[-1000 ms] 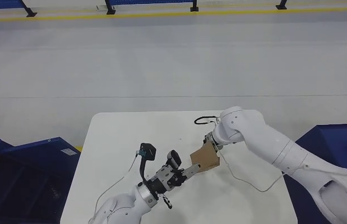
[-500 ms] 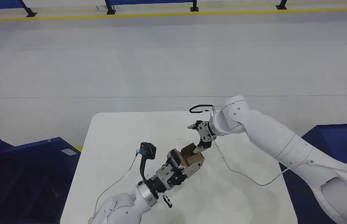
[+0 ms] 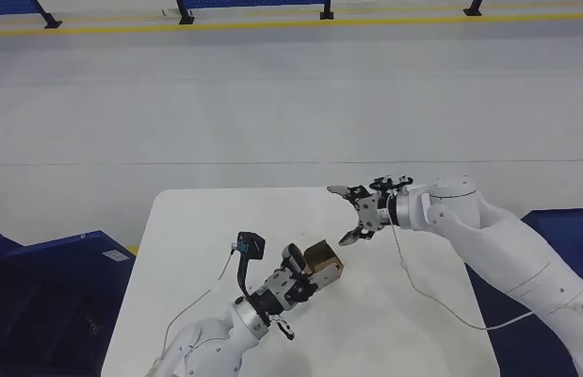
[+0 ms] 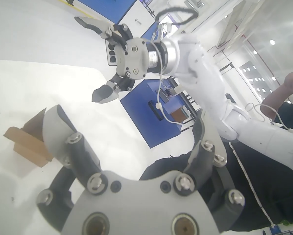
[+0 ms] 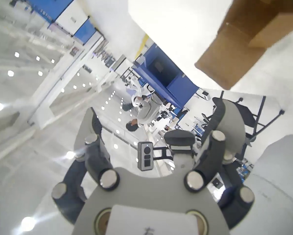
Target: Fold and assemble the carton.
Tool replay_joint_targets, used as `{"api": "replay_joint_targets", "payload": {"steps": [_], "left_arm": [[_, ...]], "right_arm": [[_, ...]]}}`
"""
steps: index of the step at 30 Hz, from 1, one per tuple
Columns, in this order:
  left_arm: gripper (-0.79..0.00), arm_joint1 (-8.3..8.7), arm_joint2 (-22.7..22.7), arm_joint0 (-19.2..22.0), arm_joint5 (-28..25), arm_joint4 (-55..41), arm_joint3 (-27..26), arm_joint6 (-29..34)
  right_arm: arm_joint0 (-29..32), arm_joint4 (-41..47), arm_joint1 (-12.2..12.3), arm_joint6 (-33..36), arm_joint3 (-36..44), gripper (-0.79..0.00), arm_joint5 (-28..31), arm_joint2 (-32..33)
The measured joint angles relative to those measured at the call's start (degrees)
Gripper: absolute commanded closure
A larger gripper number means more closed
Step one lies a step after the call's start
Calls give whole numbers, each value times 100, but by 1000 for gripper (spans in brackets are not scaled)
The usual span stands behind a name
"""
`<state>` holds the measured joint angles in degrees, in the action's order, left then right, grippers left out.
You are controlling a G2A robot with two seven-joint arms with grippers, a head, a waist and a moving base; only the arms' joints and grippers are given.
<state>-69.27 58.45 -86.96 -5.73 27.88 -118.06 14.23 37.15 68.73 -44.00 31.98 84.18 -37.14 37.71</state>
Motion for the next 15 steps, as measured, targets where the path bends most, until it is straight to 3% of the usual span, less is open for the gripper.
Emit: {"api": "replay_joint_targets", "payload": {"steps": [2, 5, 9, 11, 12, 15], "left_arm": [[-785, -29, -73, 122, 106, 85, 21, -89], [-785, -92, -234, 372, 316, 200, 136, -232], [-785, -220, -503, 824, 729, 108, 304, -413], [-785, -298, -667, 1086, 964, 74, 400, -503], [-785, -333, -739, 1200, 1070, 62, 445, -538], [-785, -453, -977, 1572, 1418, -14, 586, -587]], "right_arm": [[128, -635, 54, 1032, -482, -785, 936, 74], [189, -1237, 40, 1991, -1045, -785, 2182, 125], [209, -2039, -58, 2309, -1647, -785, 3799, 89], [193, -2249, -133, 2351, -1976, -745, 4523, 83], [179, -2302, -170, 2374, -2118, -785, 4811, 80], [134, -2340, -296, 2551, -2569, -785, 5673, 71]]}}
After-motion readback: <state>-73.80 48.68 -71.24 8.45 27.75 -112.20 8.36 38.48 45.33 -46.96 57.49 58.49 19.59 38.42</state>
